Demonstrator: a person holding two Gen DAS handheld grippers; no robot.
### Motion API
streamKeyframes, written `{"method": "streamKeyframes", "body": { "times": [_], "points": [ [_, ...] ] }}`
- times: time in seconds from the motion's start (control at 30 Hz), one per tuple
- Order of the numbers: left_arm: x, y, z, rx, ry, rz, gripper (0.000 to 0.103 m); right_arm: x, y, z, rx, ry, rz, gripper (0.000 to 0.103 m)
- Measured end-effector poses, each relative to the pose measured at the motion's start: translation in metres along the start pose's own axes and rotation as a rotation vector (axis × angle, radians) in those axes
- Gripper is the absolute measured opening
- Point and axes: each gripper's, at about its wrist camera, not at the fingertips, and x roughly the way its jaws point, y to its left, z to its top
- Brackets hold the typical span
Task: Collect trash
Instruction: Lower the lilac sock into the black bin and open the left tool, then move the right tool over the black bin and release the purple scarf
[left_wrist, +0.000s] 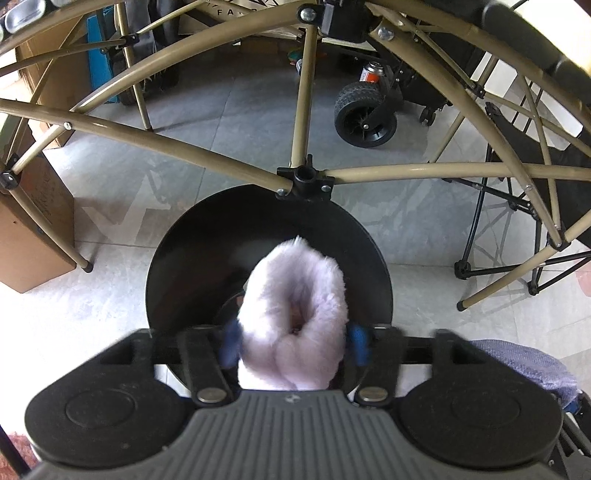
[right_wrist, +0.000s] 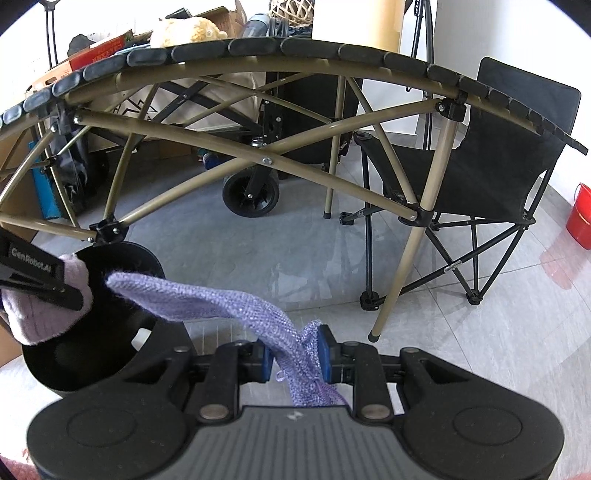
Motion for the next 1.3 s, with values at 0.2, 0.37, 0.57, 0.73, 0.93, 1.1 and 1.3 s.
{"method": "streamKeyframes", "body": {
  "times": [0.2,0.37,0.57,0.73,0.93,1.1,1.3],
  "points": [
    [-0.005,0.002,0.002,-0.015,0.004,0.006,0.103,0.0,0.001,0.0,-0.003,0.001,0.004,0.023],
    [-0.005,0.004,0.002,-0.019,0.012,0.017,0.103,-0.001,0.001,0.0,-0.005,0.0,0.003,0.023],
    [-0.005,0.004,0.001,-0.014,0.015,0.019,0.103,-0.001,0.001,0.0,-0.007,-0.001,0.004,0.023],
    [-0.005,0.005,0.001,-0.008,0.015,0.019,0.103,-0.001,0.001,0.0,-0.009,-0.002,0.003,0.023],
    [-0.011,0.013,0.0,-0.01,0.002,0.022,0.103,-0.004,0.003,0.001,-0.015,-0.008,0.0,0.023],
    [-0.02,0.023,0.0,-0.012,-0.017,0.019,0.103,-0.009,0.01,0.003,-0.032,-0.037,0.01,0.023],
    [-0.031,0.04,0.0,-0.023,-0.038,0.023,0.103,-0.013,0.028,0.005,-0.077,-0.059,0.025,0.023]
  ]
}}
